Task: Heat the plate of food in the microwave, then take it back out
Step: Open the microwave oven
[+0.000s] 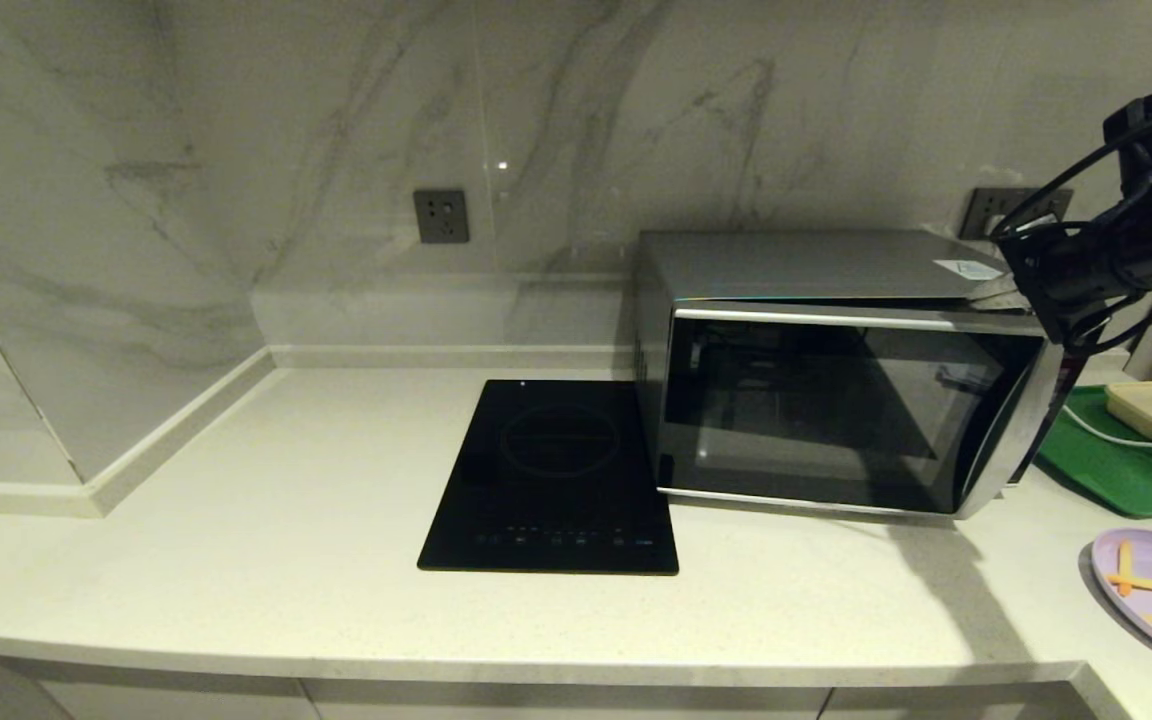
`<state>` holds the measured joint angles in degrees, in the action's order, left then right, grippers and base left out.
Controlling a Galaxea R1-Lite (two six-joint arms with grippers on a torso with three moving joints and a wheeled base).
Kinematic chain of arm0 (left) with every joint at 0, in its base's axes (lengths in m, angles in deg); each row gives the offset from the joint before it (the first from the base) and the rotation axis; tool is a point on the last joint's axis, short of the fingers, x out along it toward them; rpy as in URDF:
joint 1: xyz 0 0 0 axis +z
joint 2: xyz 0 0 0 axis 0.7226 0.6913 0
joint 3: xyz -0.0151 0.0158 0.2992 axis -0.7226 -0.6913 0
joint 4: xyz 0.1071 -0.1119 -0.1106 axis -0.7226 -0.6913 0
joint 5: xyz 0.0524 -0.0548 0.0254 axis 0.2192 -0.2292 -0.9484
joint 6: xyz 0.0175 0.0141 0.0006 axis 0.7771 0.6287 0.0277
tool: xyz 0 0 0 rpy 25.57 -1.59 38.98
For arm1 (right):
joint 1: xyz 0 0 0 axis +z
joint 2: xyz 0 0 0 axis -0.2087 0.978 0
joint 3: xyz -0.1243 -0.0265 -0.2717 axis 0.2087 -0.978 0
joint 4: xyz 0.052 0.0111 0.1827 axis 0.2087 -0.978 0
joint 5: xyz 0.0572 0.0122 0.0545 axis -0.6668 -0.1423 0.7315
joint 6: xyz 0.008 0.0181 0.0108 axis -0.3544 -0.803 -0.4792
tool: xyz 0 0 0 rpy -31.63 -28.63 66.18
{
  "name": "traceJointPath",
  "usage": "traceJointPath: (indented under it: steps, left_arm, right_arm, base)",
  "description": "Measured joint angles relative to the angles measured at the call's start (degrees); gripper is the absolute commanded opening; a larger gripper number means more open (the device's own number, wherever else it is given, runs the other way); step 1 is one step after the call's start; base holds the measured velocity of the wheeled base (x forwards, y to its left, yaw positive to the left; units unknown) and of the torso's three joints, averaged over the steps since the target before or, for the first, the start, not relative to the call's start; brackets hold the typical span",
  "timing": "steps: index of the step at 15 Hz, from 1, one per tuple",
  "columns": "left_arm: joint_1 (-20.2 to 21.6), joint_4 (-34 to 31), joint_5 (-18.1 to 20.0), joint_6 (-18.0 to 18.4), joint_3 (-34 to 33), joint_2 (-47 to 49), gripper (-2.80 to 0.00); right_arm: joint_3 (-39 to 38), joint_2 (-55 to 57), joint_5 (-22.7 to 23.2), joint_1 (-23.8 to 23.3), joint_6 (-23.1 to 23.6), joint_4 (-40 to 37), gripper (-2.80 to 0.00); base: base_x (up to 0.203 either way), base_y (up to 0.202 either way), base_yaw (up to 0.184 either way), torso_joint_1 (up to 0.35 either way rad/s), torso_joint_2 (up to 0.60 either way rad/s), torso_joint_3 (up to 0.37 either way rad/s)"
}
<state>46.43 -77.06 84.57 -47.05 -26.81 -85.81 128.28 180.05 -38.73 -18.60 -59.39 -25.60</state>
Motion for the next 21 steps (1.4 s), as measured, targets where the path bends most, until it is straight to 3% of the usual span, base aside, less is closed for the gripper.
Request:
traceJointPath:
  steps: [11, 21]
  left_arm:
    - [0.00, -0.02, 0.00, 0.00, 0.00, 0.00, -2.80]
    - [0.00, -0.02, 0.00, 0.01, 0.00, 0.00, -2.80]
  right_arm:
    - [-0.68, 0.40, 0.59, -1.27, 0.72, 0.06, -2.80]
    - [-5.70, -15.65, 4.59, -2.22, 3.18, -13.92, -2.80]
  base:
    - [0.000, 0.000, 0.000, 0.000, 0.00, 0.000]
    - [0.000, 0.000, 0.000, 0.000, 0.00, 0.000]
